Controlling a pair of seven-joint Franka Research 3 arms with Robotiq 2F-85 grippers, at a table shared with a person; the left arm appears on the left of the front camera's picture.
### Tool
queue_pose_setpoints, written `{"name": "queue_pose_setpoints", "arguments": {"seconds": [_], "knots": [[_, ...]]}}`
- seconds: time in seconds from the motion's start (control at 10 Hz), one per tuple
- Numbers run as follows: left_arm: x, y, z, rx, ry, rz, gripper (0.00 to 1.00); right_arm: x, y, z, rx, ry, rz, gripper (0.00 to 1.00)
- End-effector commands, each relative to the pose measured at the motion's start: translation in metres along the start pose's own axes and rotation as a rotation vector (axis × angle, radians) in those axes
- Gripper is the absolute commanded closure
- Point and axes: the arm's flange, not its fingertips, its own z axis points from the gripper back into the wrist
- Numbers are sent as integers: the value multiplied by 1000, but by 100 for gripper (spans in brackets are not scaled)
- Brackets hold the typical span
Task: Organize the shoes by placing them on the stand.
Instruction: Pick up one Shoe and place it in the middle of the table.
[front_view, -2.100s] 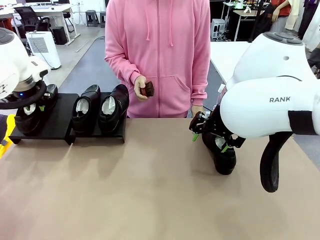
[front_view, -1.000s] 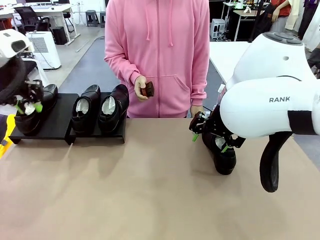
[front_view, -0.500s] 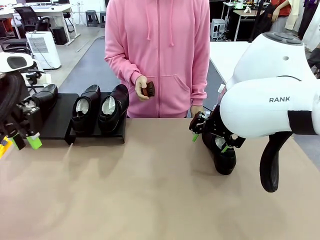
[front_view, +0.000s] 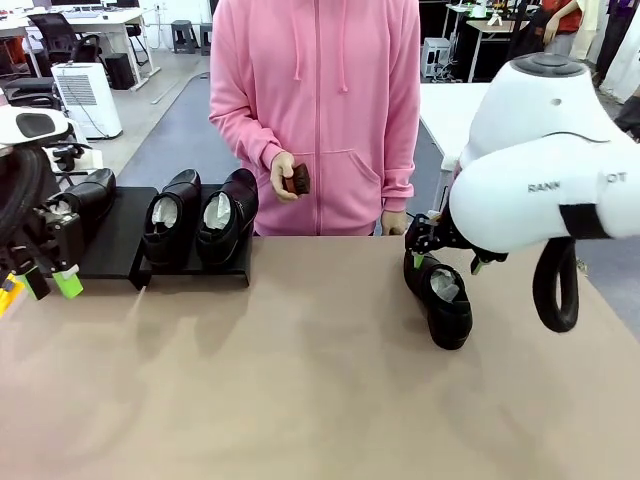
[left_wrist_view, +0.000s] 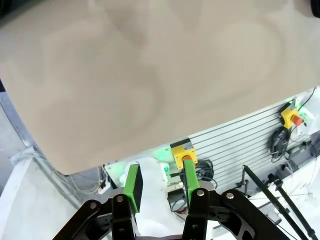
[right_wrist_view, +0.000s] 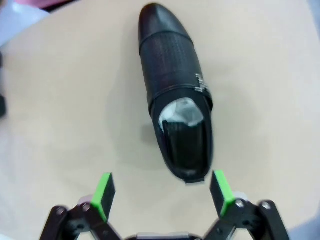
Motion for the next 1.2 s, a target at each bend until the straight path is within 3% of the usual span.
{"name": "queue_pose_setpoints", "arguments": {"seconds": [0.0, 1.0, 1.1], "knots": [[-4, 0, -1, -4, -3, -7, 54, 25, 24, -26, 3, 28, 148, 0], [-4, 0, -1, -4, -3, -7, 54, 39, 41, -102, -59, 195, 216, 0], [-4, 0, -1, -4, -3, -7, 54, 39, 40, -105, -70, 195, 238, 8]]}}
